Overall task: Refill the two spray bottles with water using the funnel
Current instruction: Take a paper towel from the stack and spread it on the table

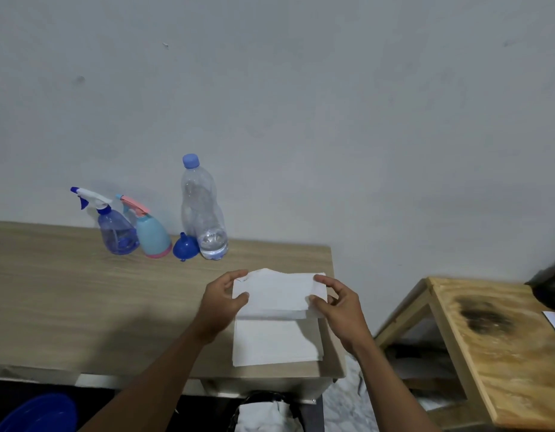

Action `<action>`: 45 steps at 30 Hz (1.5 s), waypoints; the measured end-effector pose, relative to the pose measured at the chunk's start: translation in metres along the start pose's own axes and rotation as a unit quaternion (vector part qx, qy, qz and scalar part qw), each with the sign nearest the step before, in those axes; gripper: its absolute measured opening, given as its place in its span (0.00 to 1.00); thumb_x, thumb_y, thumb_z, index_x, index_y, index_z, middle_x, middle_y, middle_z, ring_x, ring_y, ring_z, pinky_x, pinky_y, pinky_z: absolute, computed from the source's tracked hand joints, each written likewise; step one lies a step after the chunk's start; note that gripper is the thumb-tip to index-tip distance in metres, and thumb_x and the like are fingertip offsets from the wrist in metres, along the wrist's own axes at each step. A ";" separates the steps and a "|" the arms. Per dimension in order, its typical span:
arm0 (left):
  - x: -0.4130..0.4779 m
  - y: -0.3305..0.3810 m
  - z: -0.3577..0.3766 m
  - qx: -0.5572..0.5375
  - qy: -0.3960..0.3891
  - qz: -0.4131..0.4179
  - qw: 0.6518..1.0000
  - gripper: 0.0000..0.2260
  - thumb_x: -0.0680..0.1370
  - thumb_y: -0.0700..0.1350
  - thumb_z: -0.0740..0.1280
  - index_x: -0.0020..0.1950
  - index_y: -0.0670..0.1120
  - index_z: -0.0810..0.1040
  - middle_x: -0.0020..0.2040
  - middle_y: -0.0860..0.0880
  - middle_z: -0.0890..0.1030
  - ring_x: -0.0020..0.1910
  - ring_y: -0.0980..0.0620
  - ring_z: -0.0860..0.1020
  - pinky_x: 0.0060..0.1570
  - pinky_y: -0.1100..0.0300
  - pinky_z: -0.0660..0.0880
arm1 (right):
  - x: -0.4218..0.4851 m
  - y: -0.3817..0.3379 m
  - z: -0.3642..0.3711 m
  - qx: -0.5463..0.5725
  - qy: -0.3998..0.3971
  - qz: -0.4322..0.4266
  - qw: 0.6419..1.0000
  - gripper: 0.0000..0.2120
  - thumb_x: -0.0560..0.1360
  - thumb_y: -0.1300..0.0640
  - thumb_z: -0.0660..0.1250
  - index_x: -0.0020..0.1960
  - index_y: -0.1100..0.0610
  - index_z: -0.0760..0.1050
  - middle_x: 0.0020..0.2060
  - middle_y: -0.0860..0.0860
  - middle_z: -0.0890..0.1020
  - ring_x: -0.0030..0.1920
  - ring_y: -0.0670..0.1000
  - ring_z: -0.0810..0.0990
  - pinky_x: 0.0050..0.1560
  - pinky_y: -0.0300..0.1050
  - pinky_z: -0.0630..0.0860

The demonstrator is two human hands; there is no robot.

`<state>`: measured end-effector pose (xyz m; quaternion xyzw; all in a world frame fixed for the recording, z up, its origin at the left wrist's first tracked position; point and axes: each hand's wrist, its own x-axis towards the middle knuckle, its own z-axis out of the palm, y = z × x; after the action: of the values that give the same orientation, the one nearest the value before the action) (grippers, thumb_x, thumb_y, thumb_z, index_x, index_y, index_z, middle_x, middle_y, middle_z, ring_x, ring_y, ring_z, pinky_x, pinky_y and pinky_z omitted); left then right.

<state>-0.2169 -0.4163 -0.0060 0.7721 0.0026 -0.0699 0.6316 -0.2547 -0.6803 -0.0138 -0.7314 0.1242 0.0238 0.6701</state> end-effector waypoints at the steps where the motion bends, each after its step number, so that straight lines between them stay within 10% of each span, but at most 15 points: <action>1: -0.001 0.005 -0.003 -0.002 -0.026 0.003 1.000 0.23 0.73 0.31 0.70 0.64 0.51 0.77 0.58 0.57 0.82 0.57 0.60 0.81 0.56 0.63 0.78 | 0.001 -0.004 0.000 -0.014 -0.017 -0.006 1.000 0.22 0.71 0.54 0.77 0.61 0.37 0.78 0.50 0.71 0.80 0.43 0.55 0.78 0.54 0.62 0.79; 10: -0.002 -0.002 -0.034 0.036 -0.018 -0.015 0.999 0.09 0.74 0.32 0.70 0.45 0.46 0.81 0.46 0.43 0.84 0.46 0.50 0.81 0.49 0.63 0.76 | -0.001 -0.020 0.018 -0.041 -0.041 -0.036 0.998 0.24 0.77 0.65 0.69 0.65 0.40 0.76 0.66 0.35 0.75 0.66 0.41 0.76 0.69 0.43 0.71; 14: -0.013 -0.009 -0.057 -0.010 -0.008 -0.039 0.999 0.16 0.74 0.29 0.68 0.56 0.46 0.82 0.53 0.51 0.84 0.52 0.55 0.83 0.47 0.68 0.77 | -0.008 -0.017 0.046 -0.070 -0.056 -0.024 0.996 0.21 0.77 0.64 0.70 0.63 0.41 0.78 0.61 0.29 0.71 0.69 0.47 0.73 0.74 0.50 0.68; 24: -0.025 -0.044 -0.180 -0.004 0.030 -0.057 0.998 0.18 0.72 0.33 0.73 0.57 0.52 0.81 0.52 0.55 0.84 0.52 0.60 0.82 0.50 0.67 0.75 | -0.001 -0.026 0.177 -0.060 -0.146 -0.001 0.987 0.34 0.68 0.61 0.73 0.70 0.41 0.72 0.75 0.43 0.65 0.73 0.45 0.70 0.72 0.54 0.70; 31: -0.006 -0.092 -0.314 -0.016 -0.052 -0.102 0.993 0.34 0.71 0.32 0.73 0.74 0.50 0.68 0.64 0.55 0.79 0.61 0.60 0.79 0.55 0.63 0.77 | 0.012 -0.029 0.316 -0.122 -0.167 0.015 0.978 0.36 0.74 0.67 0.71 0.77 0.49 0.63 0.72 0.39 0.64 0.67 0.29 0.63 0.61 0.25 0.65; 38: 0.032 -0.140 -0.414 -0.076 -0.077 -0.160 0.981 0.37 0.70 0.29 0.75 0.75 0.47 0.66 0.69 0.53 0.74 0.65 0.63 0.74 0.56 0.64 0.76 | 0.036 -0.024 0.426 -0.154 -0.160 0.053 0.974 0.38 0.74 0.63 0.73 0.78 0.48 0.60 0.76 0.42 0.64 0.75 0.44 0.64 0.75 0.48 0.65; 45: 0.068 -0.156 -0.448 -0.008 -0.097 -0.172 0.980 0.48 0.68 0.34 0.79 0.79 0.53 0.56 0.72 0.59 0.62 0.73 0.59 0.58 0.65 0.62 0.65 | 0.065 -0.026 0.474 -0.232 -0.170 0.049 0.957 0.42 0.74 0.61 0.73 0.80 0.51 0.53 0.74 0.42 0.62 0.71 0.41 0.60 0.68 0.37 0.60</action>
<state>-0.1168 0.0465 -0.0796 0.7448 0.0746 -0.2523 0.6133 -0.1238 -0.2207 -0.0488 -0.8448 0.0355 0.2088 0.4915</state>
